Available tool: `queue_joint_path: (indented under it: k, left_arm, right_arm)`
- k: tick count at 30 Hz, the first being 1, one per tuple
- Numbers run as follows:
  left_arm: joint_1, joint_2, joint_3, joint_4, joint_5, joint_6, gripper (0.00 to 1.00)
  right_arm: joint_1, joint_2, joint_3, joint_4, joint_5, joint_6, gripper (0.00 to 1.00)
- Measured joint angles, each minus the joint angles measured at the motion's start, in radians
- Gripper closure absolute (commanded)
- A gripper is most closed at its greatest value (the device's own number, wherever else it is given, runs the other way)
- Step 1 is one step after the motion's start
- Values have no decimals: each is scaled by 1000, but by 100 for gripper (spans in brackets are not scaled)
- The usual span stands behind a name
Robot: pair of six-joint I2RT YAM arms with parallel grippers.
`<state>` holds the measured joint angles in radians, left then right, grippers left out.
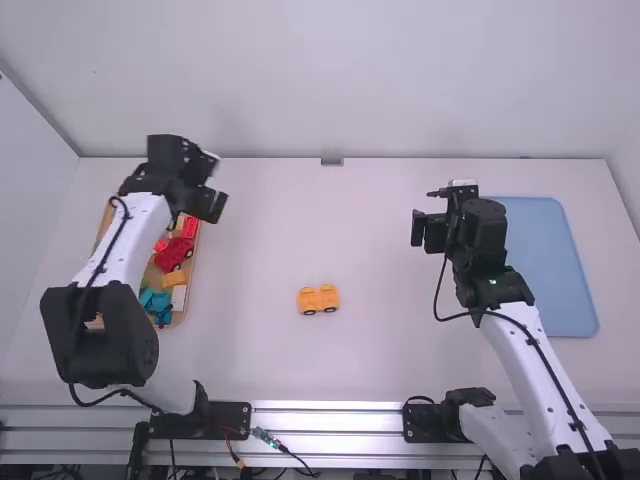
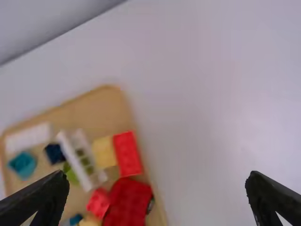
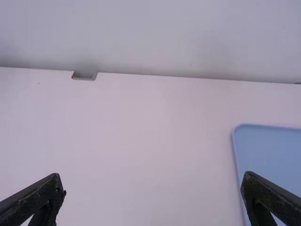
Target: Assemble lego blocks to make yellow taxi
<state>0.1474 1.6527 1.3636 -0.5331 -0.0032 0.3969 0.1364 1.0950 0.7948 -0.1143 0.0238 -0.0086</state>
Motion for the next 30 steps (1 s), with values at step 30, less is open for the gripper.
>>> queue_joint_path:
  k: [30]
  left_arm:
    - [256, 5, -3, -87, 6, -962, 1]
  right_arm:
    - [0, 0, 0, 6, -3, 0, 1]
